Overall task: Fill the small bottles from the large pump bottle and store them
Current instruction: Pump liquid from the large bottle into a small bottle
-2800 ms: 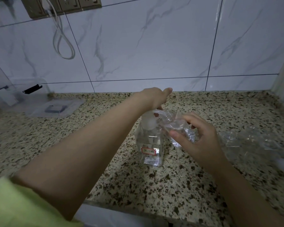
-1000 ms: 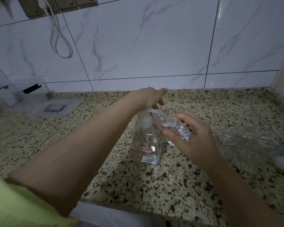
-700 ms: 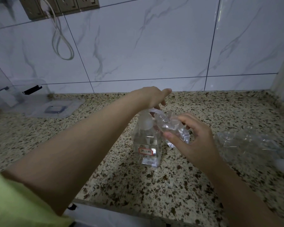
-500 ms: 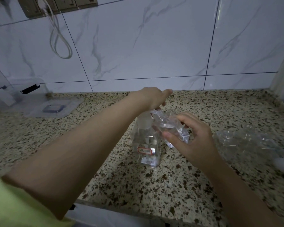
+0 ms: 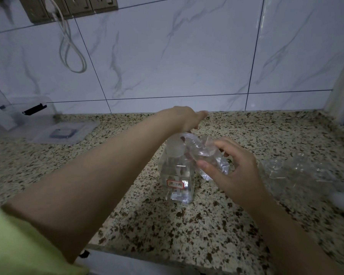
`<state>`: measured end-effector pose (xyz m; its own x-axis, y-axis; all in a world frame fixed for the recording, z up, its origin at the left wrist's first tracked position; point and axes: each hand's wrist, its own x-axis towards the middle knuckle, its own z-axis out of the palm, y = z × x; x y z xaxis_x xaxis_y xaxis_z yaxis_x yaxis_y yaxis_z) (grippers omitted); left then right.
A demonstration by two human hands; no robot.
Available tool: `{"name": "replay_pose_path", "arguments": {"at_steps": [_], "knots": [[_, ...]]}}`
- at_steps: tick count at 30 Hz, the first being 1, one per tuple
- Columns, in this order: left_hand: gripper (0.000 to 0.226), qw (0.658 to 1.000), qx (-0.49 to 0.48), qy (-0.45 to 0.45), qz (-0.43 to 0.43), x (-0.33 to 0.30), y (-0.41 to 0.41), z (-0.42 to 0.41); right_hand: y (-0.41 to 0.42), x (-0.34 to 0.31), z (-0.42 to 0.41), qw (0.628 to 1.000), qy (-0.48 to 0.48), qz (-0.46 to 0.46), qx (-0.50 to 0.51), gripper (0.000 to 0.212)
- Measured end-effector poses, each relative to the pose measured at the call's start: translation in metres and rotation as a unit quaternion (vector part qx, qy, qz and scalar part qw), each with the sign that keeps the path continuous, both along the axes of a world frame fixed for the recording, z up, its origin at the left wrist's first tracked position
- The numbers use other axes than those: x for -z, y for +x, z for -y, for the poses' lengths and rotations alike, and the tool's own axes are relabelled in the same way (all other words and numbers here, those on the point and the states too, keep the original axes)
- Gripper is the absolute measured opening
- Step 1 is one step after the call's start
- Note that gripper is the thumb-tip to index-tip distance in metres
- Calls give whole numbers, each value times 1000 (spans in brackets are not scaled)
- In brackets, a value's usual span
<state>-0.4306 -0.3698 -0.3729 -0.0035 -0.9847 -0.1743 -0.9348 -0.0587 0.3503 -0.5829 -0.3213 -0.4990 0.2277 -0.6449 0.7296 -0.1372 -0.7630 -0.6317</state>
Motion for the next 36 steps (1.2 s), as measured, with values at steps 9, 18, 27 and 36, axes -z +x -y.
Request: {"name": "replay_pose_path", "arguments": {"at_steps": [9, 18, 27, 36], "knots": [[73, 1000, -18, -21, 12, 6, 2, 3, 1, 0, -2, 1000, -8, -2, 12, 37], [63, 997, -15, -49, -60, 6, 4, 0, 0, -1, -2, 1000, -19, 2, 11, 37], [59, 996, -8, -38, -78, 3, 6, 2, 0, -1, -1, 1000, -22, 2, 14, 38], [62, 997, 1, -29, -72, 7, 6, 3, 2, -1, -2, 999, -19, -9, 27, 34]]}}
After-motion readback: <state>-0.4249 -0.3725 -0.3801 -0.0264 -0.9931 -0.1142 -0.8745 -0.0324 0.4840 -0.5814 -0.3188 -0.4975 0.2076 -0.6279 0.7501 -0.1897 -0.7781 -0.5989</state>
